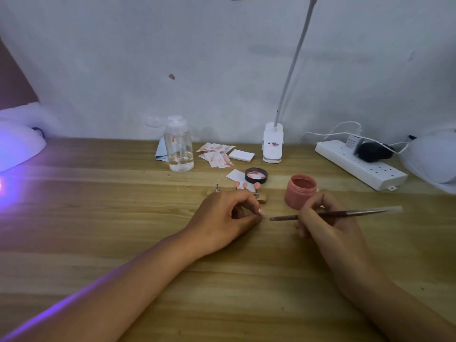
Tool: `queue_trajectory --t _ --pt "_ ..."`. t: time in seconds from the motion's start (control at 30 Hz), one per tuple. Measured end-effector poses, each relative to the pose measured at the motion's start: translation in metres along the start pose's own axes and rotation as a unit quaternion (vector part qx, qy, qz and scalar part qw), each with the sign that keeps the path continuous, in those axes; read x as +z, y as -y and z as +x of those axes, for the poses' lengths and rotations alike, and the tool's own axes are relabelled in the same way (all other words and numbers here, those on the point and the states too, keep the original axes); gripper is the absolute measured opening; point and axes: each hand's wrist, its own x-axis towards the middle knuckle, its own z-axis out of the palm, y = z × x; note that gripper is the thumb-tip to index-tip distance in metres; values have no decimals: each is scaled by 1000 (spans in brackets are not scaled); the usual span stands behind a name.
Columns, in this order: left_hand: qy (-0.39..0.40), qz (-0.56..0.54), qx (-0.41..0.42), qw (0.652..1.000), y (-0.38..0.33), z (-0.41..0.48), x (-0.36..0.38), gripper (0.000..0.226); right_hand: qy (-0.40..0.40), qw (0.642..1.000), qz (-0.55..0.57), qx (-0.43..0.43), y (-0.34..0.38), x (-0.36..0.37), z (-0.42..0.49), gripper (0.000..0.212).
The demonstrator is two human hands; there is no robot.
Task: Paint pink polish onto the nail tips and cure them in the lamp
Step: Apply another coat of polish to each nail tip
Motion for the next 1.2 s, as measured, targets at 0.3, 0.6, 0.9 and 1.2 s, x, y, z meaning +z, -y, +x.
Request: queue_trajectory --t 0.3,0.6,0.9,1.2 --pt "-216 -57 -28 974 8 9 -23 17 -14 997 55 -52 -2 -2 0 10" --pt "-157 -48 -107 981 29 15 -36 13 -15 998 40 -45 -5 -1 1 13" --pt "-106 31 -82 990 30 19 -33 23 -13 999 27 -39 -6 -1 2 10" --pt "-96 107 -22 989 35 22 -31 16 -9 999 22 -31 -4 -1 2 7"
